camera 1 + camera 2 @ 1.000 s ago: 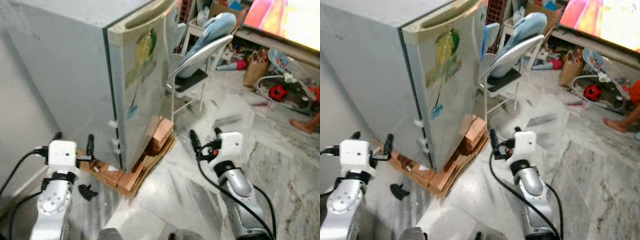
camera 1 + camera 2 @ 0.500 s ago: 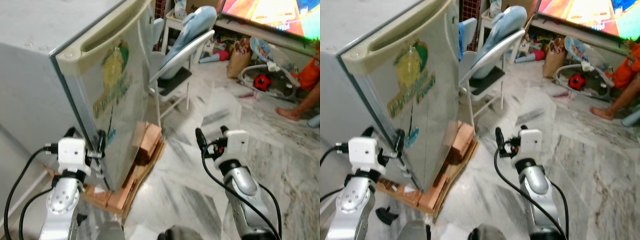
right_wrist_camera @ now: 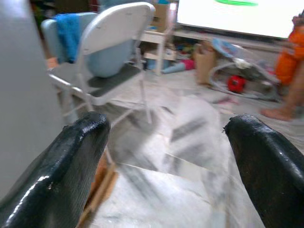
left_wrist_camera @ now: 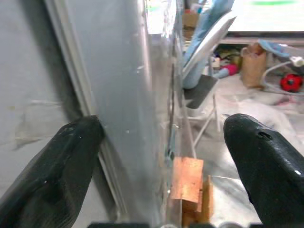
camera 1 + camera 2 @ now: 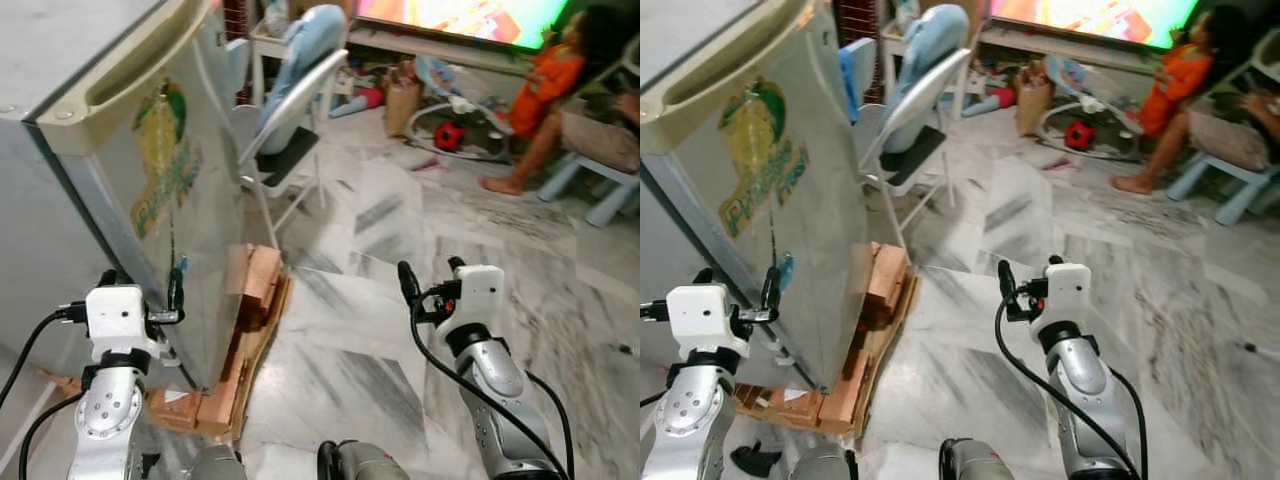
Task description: Restocking fridge
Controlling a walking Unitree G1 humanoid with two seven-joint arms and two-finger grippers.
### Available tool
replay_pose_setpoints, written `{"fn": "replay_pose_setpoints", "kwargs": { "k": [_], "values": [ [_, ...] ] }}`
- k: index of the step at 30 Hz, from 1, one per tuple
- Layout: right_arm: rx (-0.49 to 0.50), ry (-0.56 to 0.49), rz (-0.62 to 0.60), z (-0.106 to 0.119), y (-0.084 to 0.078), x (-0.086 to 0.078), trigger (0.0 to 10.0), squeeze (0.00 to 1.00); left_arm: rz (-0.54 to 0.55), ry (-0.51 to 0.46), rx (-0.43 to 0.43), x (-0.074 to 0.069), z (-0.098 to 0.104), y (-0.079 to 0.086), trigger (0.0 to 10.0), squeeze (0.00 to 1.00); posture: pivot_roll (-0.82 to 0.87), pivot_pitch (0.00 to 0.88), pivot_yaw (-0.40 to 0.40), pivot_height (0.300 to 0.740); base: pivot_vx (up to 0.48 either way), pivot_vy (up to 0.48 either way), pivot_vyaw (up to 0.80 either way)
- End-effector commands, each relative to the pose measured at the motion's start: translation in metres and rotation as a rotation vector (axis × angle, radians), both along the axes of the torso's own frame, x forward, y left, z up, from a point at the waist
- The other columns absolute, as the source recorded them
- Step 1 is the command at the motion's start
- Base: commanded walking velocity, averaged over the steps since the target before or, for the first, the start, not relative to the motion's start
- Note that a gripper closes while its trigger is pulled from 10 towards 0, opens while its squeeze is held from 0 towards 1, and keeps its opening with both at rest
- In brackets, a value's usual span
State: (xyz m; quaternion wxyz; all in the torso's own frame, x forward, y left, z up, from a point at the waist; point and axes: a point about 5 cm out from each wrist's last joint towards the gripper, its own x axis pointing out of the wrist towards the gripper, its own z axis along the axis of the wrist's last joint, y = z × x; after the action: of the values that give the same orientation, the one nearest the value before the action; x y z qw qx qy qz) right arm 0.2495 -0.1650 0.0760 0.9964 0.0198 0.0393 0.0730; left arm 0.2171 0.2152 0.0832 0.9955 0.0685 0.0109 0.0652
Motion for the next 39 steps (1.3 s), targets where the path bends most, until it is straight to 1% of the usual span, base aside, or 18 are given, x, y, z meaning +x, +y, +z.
{"fn": "replay_pose_setpoints", "kwargs": {
  "k": [1, 5, 9, 14, 15, 18, 22, 24, 29, 35, 36, 37, 39],
  "values": [
    [-0.007, -0.008, -0.002, 0.004, -0.003, 0.001, 10.0, 0.00, -0.082, -0.018, -0.002, 0.007, 0.005, -0.017, 10.0, 0.00, 0.05, 0.081, -0.105, 0.740, 0.000, 0.000, 0.00],
    [-0.011, -0.008, -0.002, 0.004, -0.003, 0.001, 10.0, 0.00, -0.070, -0.017, 0.007, 0.008, 0.005, -0.016, 10.0, 0.00, 0.05, 0.089, -0.105, 0.740, 0.000, 0.000, 0.00],
    [-0.024, -0.015, 0.000, 0.007, -0.004, 0.001, 10.0, 0.00, -0.032, -0.012, 0.027, 0.011, 0.005, -0.008, 10.0, 0.00, 0.04, 0.104, -0.099, 0.740, 0.000, 0.000, 0.00],
    [-0.033, -0.015, 0.000, 0.007, -0.006, 0.000, 10.0, 0.00, -0.029, -0.007, 0.021, 0.013, 0.006, -0.007, 10.0, 0.00, 0.03, 0.106, -0.097, 0.740, 0.000, 0.000, 0.00],
    [-0.035, -0.011, 0.000, 0.006, -0.006, 0.000, 10.0, 0.00, -0.032, -0.005, 0.019, 0.015, 0.005, -0.007, 10.0, 0.00, 0.03, 0.106, -0.097, 0.740, 0.000, 0.000, 0.00],
    [-0.052, 0.027, 0.013, -0.001, -0.007, -0.007, 10.0, 0.00, -0.037, 0.002, 0.016, 0.027, 0.005, -0.006, 10.0, 0.00, 0.03, 0.111, -0.099, 0.740, 0.000, 0.000, 0.00],
    [-0.059, 0.039, 0.014, -0.003, -0.009, -0.010, 10.0, 0.00, -0.039, -0.001, 0.017, 0.032, 0.006, -0.006, 10.0, 0.00, 0.02, 0.112, -0.100, 0.740, 0.000, 0.000, 0.00],
    [-0.067, 0.052, 0.012, -0.005, -0.014, -0.015, 10.0, 0.00, -0.027, -0.009, 0.031, 0.038, 0.007, -0.005, 10.0, 0.00, 0.01, 0.114, -0.097, 0.740, 0.000, 0.000, 0.00],
    [-0.076, 0.064, 0.009, -0.006, -0.019, -0.019, 10.0, 0.00, -0.013, -0.007, 0.035, 0.040, 0.007, -0.004, 10.0, 0.00, 0.00, 0.113, -0.095, 0.740, 0.000, 0.000, 0.00],
    [-0.079, 0.068, 0.009, -0.007, -0.020, -0.020, 10.0, 0.00, -0.010, 0.005, 0.036, 0.039, 0.005, -0.004, 10.0, 0.00, 0.00, 0.117, -0.094, 0.740, 0.000, 0.000, 0.00],
    [-0.080, 0.068, 0.010, -0.006, -0.019, -0.019, 10.0, 0.00, 0.002, 0.016, 0.042, 0.037, 0.003, -0.002, 10.0, 0.00, 0.00, 0.117, -0.094, 0.740, 0.000, 0.000, 0.00],
    [-0.076, 0.075, 0.022, -0.008, -0.017, -0.018, 10.0, 0.00, 0.056, 0.034, 0.041, 0.037, -0.001, 0.005, 10.0, 0.00, 0.00, 0.120, -0.097, 0.740, 0.000, 0.000, 0.00],
    [-0.075, 0.079, 0.026, -0.009, -0.016, -0.019, 10.0, 0.00, 0.073, 0.038, 0.041, 0.038, -0.002, 0.007, 10.0, 0.00, 0.00, 0.120, -0.097, 0.740, 0.000, 0.000, 0.00]
  ]
}}
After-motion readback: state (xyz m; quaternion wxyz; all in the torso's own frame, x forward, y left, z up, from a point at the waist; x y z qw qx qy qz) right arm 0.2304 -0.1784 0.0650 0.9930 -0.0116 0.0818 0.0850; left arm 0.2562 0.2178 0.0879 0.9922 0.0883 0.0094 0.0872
